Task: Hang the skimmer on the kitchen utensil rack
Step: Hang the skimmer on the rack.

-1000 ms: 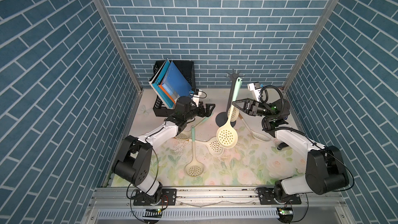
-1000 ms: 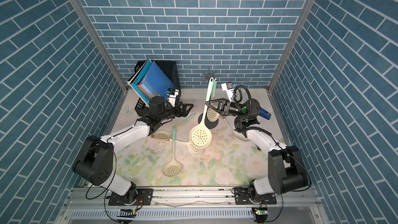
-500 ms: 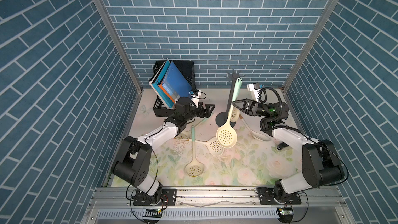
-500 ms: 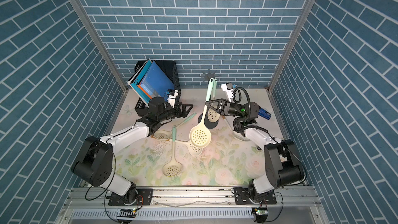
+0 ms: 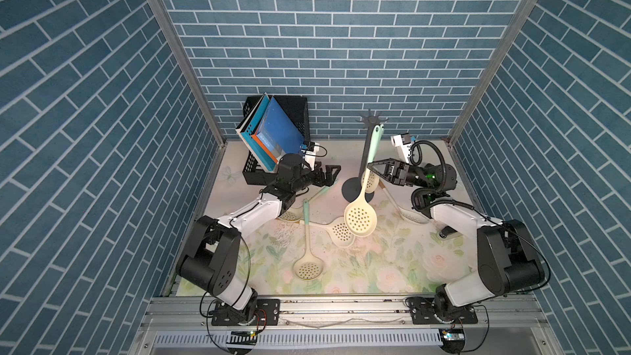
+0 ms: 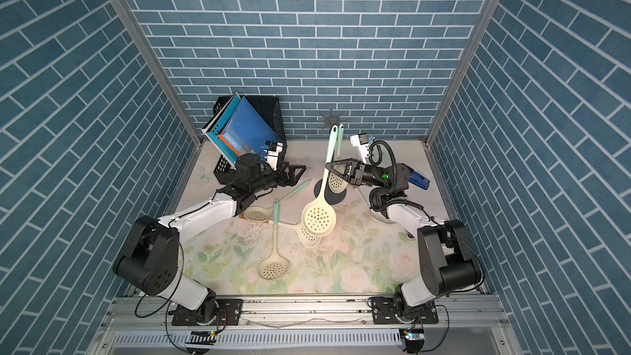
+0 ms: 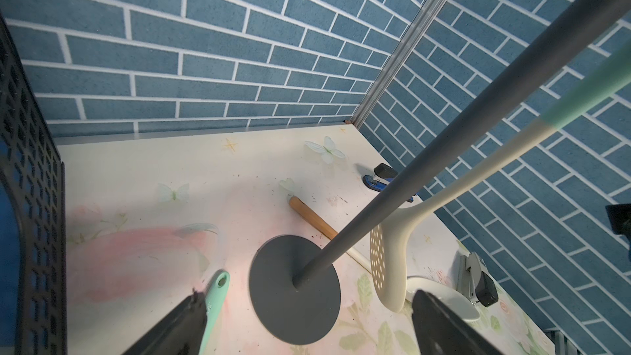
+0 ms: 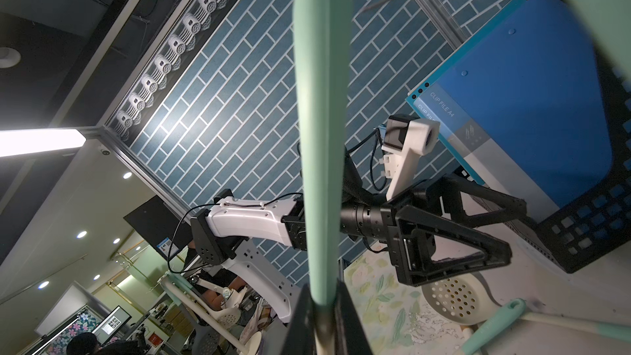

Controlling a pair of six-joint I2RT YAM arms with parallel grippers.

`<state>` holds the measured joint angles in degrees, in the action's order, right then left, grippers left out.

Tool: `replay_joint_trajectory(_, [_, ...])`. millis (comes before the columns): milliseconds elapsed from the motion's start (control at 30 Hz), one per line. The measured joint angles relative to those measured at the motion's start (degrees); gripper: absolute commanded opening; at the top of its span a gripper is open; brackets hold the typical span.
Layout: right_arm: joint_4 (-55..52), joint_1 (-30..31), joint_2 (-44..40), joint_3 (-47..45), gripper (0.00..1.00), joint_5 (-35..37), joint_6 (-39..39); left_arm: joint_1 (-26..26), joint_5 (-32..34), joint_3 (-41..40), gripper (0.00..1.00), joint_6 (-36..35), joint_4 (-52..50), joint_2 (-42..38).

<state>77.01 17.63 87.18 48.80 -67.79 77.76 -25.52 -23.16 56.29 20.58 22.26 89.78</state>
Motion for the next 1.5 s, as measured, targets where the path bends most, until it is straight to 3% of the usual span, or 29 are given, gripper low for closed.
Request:
replay_joint_trajectory(1367, [7.5, 0.1, 11.8, 4.3, 0.0, 0.8, -3.3, 0.0, -0.3, -1.4, 1.0, 0.2, -0.1, -0.7])
replay_joint_trajectory(1500, [8.1, 0.1, 13.0, 5.2, 0.12, 0.9, -3.9, 0.0, -0.2, -2.9, 1.0, 0.6, 0.0, -2.4])
